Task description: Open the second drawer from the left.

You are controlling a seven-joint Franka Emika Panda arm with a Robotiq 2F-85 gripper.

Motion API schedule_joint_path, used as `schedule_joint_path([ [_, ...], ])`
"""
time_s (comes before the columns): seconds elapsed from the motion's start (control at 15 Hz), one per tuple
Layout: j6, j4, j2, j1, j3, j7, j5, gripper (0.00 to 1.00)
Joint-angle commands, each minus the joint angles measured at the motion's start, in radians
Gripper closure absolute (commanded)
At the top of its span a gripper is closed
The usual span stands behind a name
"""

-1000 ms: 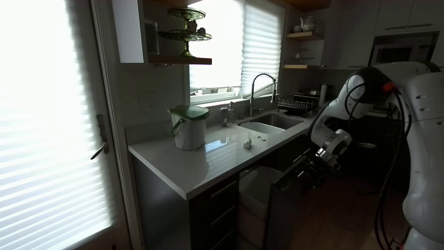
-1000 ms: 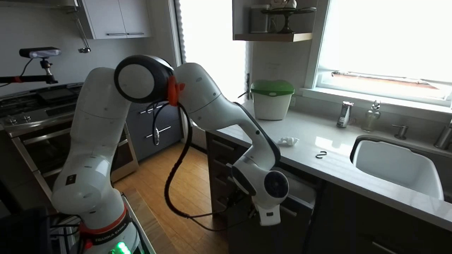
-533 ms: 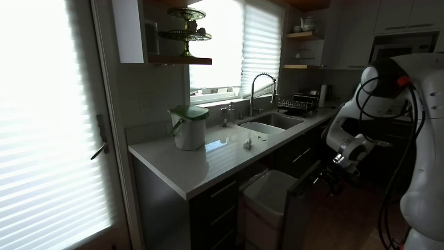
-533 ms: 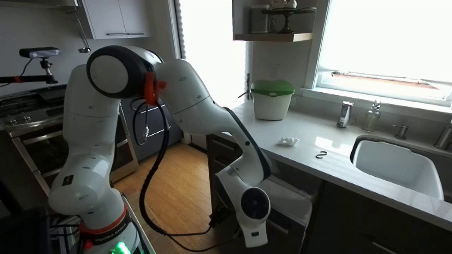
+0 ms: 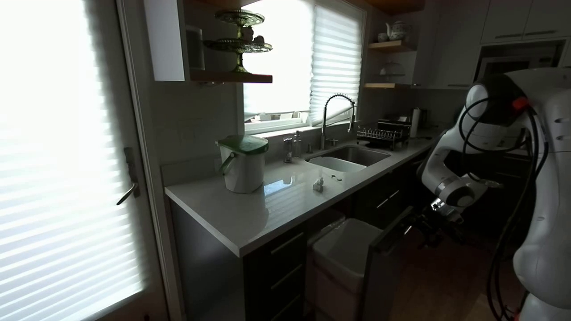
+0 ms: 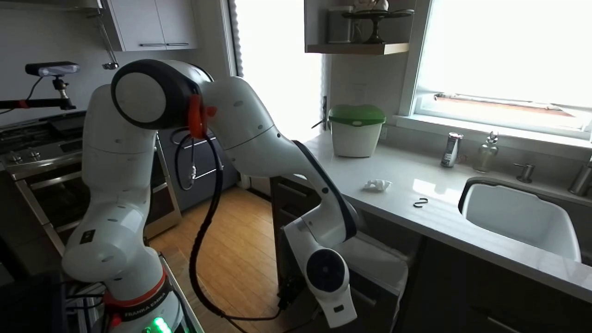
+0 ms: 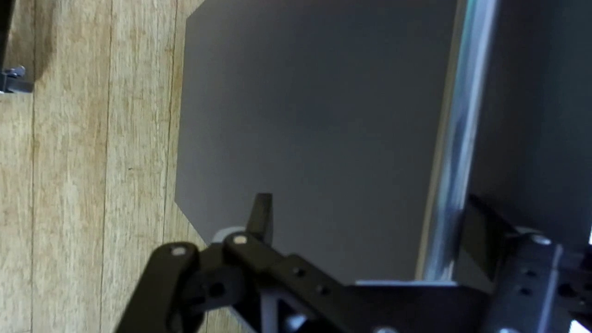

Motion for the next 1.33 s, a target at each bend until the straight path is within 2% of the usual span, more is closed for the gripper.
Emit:
schedule_joint_path([
  [0.0,-0.036,0.009,-0.018,-0.034,0.009,-0.083,0.065,0.00],
  [0.33,-0.150,-0.001,-0.037,-0.041,-0.014,-0.043,-0.009,0.00],
  [0.4,-0.208,-0.005,-0.048,-0.044,-0.021,-0.011,-0.049,0.00],
  [0.67,-0.289,0.000,-0.094,-0.030,-0.049,0.049,-0.225,0.00],
  [0.87,-0.325,0.002,-0.150,-0.014,-0.063,0.180,-0.451,0.00],
  [1.07,-0.235,0.008,-0.242,0.021,-0.051,0.324,-0.664,0.00],
  [1.27,-0.142,0.042,-0.290,0.053,-0.016,0.430,-0.825,0.00],
])
